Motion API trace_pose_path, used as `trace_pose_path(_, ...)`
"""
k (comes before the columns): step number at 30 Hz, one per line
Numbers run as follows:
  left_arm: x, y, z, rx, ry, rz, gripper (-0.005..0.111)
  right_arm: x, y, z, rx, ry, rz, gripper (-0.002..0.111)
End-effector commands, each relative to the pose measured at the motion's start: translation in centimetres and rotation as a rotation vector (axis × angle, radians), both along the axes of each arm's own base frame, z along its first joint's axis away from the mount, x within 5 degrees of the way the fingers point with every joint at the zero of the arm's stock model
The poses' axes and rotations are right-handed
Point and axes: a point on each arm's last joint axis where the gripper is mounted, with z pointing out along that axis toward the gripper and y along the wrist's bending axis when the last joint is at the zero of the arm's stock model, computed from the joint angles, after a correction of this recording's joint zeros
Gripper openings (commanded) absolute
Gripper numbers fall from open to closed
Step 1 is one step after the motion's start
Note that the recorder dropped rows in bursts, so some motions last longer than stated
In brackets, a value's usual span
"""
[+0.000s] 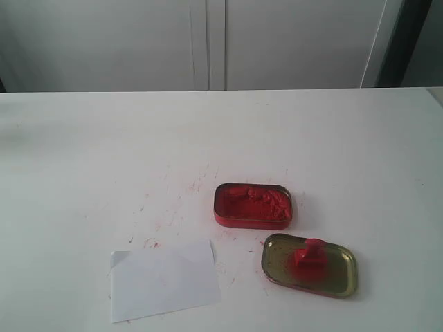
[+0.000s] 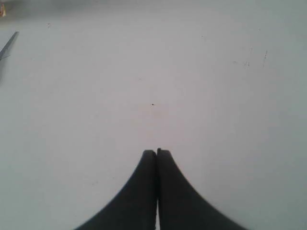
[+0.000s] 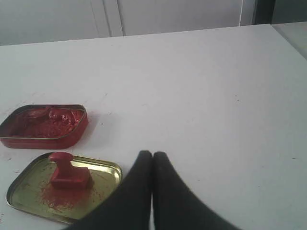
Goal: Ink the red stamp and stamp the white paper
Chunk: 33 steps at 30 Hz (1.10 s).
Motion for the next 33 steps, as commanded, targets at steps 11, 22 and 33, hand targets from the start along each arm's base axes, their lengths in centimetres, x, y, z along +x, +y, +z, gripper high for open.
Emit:
trace_pose_path(11,0.0,0.0,-0.3,0.002,0.012,0.004,0.000,0.3,0.0,1.2,0.018,-0.148,-0.001,0.000)
trace_pose_path(22,0.0,0.0,-0.3,0.002,0.012,0.004,0.000,0.0,0.1,4.7,0.064,-0.540,0.010,0.000)
trace_pose_path(33,0.0,0.0,-0.3,0.002,0.012,0.004,0.000,-0.1,0.1,5.2,0.071,-0.594,0.012,0.000)
